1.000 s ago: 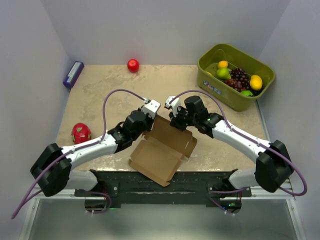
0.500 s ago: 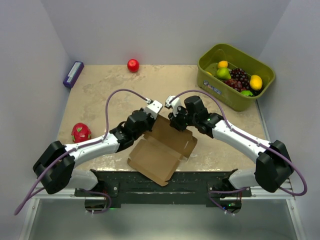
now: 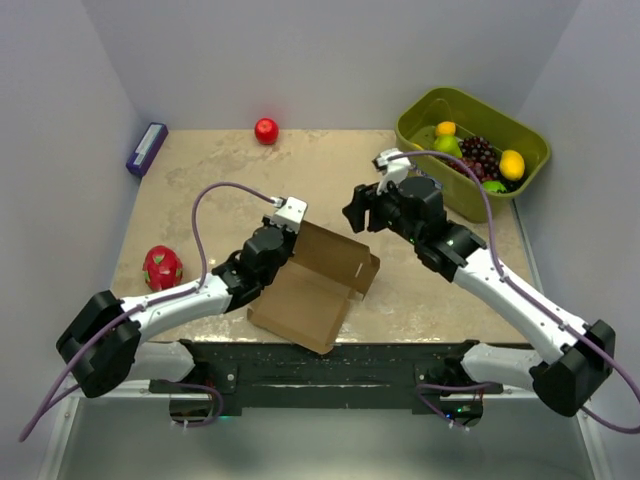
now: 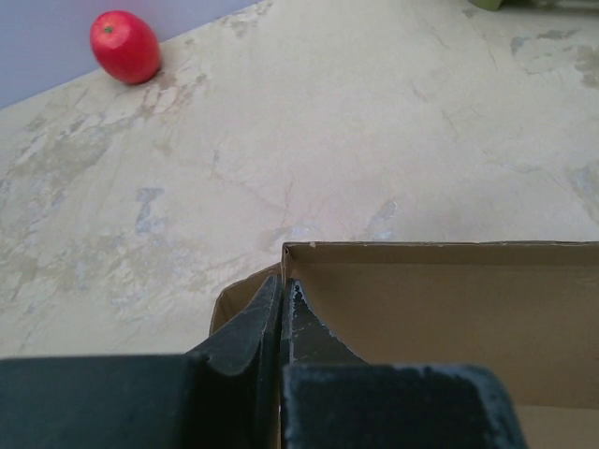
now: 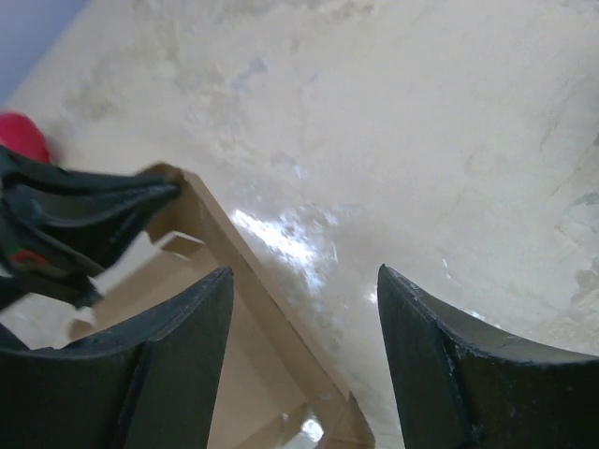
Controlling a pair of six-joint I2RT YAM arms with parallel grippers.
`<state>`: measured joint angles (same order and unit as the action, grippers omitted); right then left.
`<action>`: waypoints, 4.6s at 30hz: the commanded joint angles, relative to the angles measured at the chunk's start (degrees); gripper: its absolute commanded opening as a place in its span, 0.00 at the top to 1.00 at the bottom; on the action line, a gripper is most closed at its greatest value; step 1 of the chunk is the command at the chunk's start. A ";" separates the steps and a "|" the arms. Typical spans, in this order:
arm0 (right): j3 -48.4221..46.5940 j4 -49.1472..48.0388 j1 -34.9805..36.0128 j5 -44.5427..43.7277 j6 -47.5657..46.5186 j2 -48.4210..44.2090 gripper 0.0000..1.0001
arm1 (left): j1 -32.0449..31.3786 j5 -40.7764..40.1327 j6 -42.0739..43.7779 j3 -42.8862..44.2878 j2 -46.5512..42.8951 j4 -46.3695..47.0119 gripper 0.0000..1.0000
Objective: Fold the paper box
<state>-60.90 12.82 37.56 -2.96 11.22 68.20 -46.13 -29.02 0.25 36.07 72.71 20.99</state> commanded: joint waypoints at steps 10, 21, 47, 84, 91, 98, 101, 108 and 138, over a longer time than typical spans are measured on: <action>21.44 -35.14 3.03 7.62 48.36 -5.02 0.36 | 0.43 -10.45 -8.24 1.63 3.76 8.89 1.00; 26.97 -42.61 5.33 3.14 60.05 -0.35 0.20 | 0.60 -7.90 -16.60 -6.27 0.51 11.70 1.00; 25.66 -46.74 14.82 -14.61 73.23 3.95 0.22 | -0.10 -10.89 -12.12 -4.78 -2.22 17.14 1.00; 24.96 -47.18 14.12 -30.35 85.81 18.72 0.63 | -4.85 -5.70 -2.10 -25.09 0.24 48.79 1.00; 25.04 -46.57 14.12 -30.88 85.98 17.67 0.78 | -5.37 -2.63 -0.78 -25.53 -0.81 49.14 0.95; 25.75 -46.74 14.21 -30.53 85.81 16.96 0.87 | -5.46 -0.34 -1.22 -25.62 -1.60 47.65 0.93; 26.53 -47.36 14.21 -29.91 85.98 16.79 0.88 | -5.55 0.80 -0.52 -26.40 -1.60 48.35 1.00; 29.26 -47.54 14.21 -31.40 87.48 13.81 0.67 | -7.48 3.70 10.64 -29.83 -2.74 55.02 1.00; 33.30 -44.19 14.12 -32.99 86.95 9.76 0.91 | -13.28 1.15 15.59 -26.85 -7.30 46.79 0.35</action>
<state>-28.45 -29.15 51.48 -33.52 97.93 78.00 -59.07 -27.33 20.99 6.44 69.56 70.13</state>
